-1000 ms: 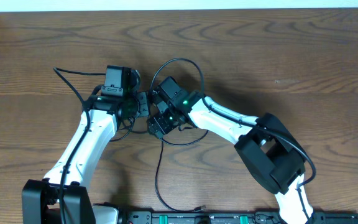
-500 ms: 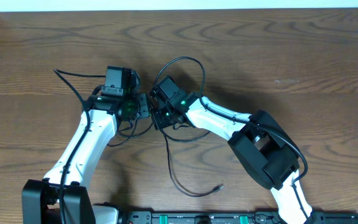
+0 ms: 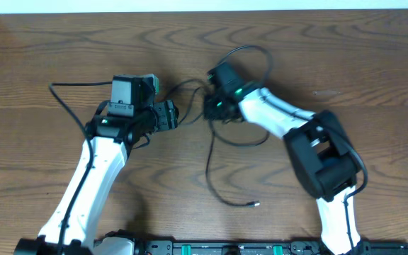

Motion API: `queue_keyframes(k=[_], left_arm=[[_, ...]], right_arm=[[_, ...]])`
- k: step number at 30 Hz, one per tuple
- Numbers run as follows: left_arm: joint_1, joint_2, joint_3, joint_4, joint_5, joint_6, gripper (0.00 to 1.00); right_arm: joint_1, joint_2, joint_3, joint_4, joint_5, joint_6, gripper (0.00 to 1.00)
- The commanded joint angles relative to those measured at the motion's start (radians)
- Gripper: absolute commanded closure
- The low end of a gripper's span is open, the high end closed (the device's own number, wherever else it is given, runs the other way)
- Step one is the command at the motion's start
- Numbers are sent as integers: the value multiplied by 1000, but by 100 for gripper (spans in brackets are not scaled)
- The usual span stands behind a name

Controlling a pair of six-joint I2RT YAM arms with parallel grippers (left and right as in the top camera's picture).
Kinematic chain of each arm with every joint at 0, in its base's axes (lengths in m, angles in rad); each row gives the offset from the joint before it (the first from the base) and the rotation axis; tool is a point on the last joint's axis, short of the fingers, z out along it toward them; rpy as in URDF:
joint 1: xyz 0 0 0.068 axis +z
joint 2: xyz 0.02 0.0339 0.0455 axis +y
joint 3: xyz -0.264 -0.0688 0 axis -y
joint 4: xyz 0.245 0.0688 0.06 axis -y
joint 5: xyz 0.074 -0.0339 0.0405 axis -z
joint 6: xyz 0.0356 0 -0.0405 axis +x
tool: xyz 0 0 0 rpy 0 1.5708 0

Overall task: Untangle cables
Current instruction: 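Pull the grasped black cable to the upper right corner with the right gripper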

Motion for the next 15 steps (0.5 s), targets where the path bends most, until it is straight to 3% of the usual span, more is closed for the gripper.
queue_keyframes(k=[1, 15], left_arm=[[-2, -35, 3, 11, 11, 13, 25], [-2, -32, 3, -12, 12, 13, 18]], right_arm=[[-126, 65, -44, -50, 154, 14, 99], [-681, 65, -44, 37, 157, 11, 99]])
